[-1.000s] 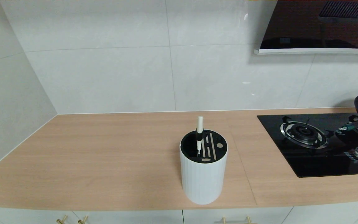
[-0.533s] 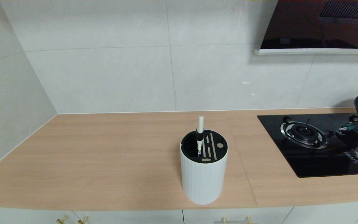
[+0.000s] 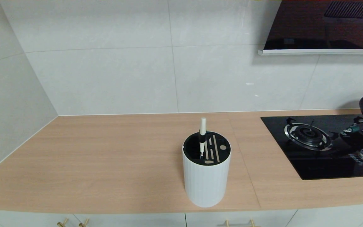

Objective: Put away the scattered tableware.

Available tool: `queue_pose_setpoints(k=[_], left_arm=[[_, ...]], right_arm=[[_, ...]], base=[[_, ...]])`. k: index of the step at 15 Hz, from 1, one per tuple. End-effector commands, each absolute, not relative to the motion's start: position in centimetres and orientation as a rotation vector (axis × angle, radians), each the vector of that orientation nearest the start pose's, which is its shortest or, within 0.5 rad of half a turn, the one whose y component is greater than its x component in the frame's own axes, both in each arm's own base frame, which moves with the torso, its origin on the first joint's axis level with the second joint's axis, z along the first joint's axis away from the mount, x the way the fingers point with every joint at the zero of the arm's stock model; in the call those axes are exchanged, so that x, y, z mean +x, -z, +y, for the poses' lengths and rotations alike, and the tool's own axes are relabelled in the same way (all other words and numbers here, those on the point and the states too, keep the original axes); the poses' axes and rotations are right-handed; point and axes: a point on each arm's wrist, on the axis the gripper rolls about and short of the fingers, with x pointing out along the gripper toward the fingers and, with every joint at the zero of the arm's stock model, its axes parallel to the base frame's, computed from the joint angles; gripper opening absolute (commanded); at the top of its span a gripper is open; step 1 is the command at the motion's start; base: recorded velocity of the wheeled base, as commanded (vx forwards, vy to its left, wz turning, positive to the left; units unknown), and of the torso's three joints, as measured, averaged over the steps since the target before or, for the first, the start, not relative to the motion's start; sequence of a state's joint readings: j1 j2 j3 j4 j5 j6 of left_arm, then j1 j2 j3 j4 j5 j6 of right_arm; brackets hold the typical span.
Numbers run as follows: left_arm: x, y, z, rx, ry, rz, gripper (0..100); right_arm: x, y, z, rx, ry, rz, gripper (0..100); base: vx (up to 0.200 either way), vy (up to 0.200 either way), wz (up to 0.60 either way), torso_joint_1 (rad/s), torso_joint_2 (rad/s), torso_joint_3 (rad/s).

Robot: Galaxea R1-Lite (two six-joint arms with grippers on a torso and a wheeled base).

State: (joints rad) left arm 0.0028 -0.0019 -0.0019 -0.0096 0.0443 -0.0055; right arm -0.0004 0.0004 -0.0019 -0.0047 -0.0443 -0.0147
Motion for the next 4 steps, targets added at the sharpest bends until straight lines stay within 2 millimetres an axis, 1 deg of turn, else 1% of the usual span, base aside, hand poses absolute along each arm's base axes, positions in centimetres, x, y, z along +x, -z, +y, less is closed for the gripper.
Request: queue_pose_setpoints(k=[1,4], left_arm=[[-2.28,-7.63,0.09,-0.005,-0.046,-0.008,100],[-2.28,-7.6,0.08,-0.002,-0.043,-0.005,100]], right_arm=[[-2.27,-7.57,-0.1,-0.014,0.044,0.0,100],[-2.26,-7.57,-0.1,-0.015,0.043,0.002,100]], base=[[0.0,0.0,0.0,0.0,0.0,0.0],[0.0,0.0,0.0,0.0,0.0,0.0]])
